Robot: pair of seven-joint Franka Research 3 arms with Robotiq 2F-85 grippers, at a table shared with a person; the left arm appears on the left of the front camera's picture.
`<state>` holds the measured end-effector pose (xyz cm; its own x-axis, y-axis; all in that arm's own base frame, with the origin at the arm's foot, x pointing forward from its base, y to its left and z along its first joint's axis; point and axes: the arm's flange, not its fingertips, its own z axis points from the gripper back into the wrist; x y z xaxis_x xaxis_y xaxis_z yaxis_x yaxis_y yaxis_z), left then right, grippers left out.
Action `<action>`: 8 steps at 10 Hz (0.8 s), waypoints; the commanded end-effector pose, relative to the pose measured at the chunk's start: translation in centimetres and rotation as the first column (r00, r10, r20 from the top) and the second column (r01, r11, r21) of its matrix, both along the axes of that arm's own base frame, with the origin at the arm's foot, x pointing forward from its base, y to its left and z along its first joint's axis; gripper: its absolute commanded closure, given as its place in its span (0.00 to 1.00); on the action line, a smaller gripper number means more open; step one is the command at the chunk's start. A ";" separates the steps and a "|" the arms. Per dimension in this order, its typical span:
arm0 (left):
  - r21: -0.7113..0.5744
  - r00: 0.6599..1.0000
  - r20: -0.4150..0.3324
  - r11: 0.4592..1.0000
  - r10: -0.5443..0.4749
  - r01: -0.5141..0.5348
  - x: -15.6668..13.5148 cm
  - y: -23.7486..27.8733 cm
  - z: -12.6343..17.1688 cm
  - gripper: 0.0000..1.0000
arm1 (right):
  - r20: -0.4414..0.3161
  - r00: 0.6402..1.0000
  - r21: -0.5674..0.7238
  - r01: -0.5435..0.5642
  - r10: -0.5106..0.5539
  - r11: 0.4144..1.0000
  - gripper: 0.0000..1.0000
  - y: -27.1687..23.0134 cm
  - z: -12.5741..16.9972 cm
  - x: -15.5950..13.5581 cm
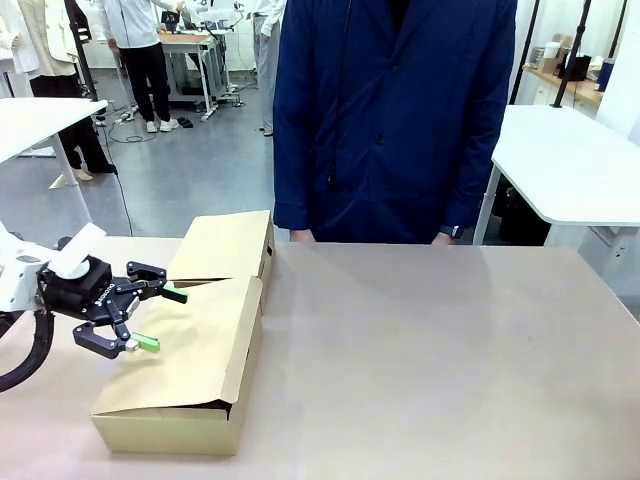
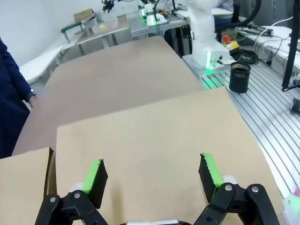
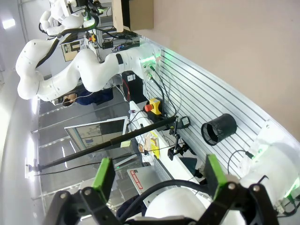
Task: Place items inside the box.
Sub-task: Close the lid of the Mailer Box closest to the robot.
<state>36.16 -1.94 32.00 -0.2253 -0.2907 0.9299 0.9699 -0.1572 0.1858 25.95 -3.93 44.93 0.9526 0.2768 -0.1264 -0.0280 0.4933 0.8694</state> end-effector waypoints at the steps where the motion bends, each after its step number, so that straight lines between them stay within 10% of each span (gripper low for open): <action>1: 0.027 0.998 0.055 1.000 -0.010 0.008 -9.4 -1.8 -10.6 0.00 | 0.014 1.000 0.023 -0.004 0.004 1.000 0.00 -0.1 0.1 0.0; 8: 0.045 0.999 0.013 0.998 -0.038 0.037 -9.4 0.0 -8.6 0.00 | 0.014 1.000 0.023 -0.004 0.004 1.000 0.00 -0.1 0.1 0.0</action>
